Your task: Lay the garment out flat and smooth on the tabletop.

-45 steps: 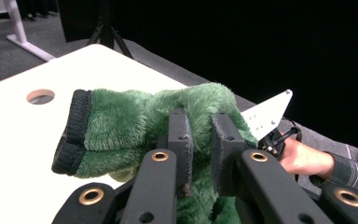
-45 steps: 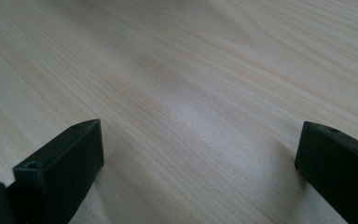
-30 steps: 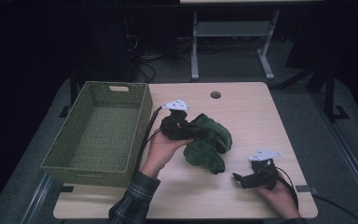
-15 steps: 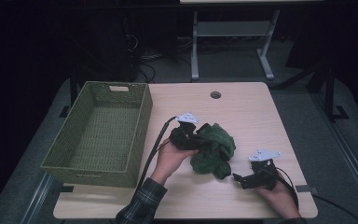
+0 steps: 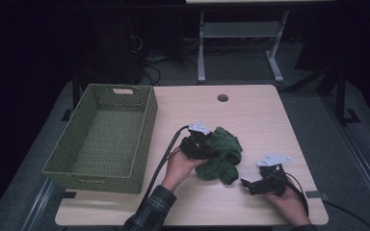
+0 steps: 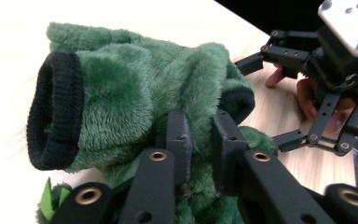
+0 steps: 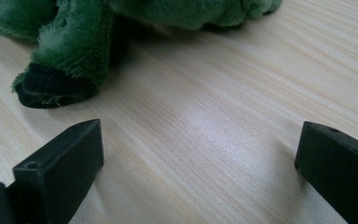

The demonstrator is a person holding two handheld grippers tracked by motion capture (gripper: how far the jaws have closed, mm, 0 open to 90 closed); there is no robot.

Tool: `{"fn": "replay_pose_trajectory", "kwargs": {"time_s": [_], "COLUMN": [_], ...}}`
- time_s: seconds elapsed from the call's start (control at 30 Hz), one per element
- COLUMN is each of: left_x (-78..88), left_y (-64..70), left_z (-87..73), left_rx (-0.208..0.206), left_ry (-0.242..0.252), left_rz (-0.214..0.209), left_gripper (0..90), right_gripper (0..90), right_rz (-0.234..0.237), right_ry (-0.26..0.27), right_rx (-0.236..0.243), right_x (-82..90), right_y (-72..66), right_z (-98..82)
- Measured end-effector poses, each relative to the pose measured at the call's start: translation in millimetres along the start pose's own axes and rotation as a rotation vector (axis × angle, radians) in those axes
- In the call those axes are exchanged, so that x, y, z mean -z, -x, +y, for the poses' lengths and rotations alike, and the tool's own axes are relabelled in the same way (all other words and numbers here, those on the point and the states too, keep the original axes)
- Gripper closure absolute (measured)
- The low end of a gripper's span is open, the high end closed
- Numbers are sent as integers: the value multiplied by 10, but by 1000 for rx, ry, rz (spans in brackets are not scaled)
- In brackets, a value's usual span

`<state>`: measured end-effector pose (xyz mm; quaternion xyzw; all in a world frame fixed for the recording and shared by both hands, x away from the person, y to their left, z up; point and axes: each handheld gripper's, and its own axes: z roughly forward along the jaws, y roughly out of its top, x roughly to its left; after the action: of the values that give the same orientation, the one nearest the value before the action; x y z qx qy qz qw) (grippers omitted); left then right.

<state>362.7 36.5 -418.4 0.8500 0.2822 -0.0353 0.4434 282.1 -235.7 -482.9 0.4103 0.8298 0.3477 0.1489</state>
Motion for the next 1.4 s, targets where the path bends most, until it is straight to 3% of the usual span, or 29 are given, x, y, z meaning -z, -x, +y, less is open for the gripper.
{"fn": "replay_pose_trajectory", "kwargs": {"time_s": [0.17,0.3,0.47,0.7,0.93,0.97,1.07,1.17,1.23,1.37,1.4], "left_x": [101,196,419,495,319,251,171,77,13,-32,-65], "left_y": [34,39,160,338,437,450,464,466,433,360,323], "left_z": [21,23,-33,-181,-358,-398,-437,-487,-538,-586,-615], "left_rx": [-23,-28,-60,-92,-108,-112,-123,-142,-149,-144,-130], "left_ry": [9,10,21,34,-11,-20,-42,-62,-65,-79,-80], "left_rz": [21,19,28,16,5,3,5,38,90,111,113], "left_gripper": [508,368,371,505,594,599,594,544,519,508,508], "right_gripper": [8,7,7,8,17,83,143,146,154,169,202], "right_rz": [0,-3,-3,-8,-12,-8,-15,5,38,67,98], "right_ry": [2,1,1,2,-15,-22,-8,11,18,21,32], "right_rx": [0,-2,-1,-13,-13,-9,23,23,24,33,37], "right_x": [-2,-2,-2,2,15,43,92,124,142,127,117], "right_y": [0,-1,-1,-13,-23,-39,-76,-100,-132,-178,-200], "right_z": [-1,1,2,-2,6,9,9,17,23,36,44]}}
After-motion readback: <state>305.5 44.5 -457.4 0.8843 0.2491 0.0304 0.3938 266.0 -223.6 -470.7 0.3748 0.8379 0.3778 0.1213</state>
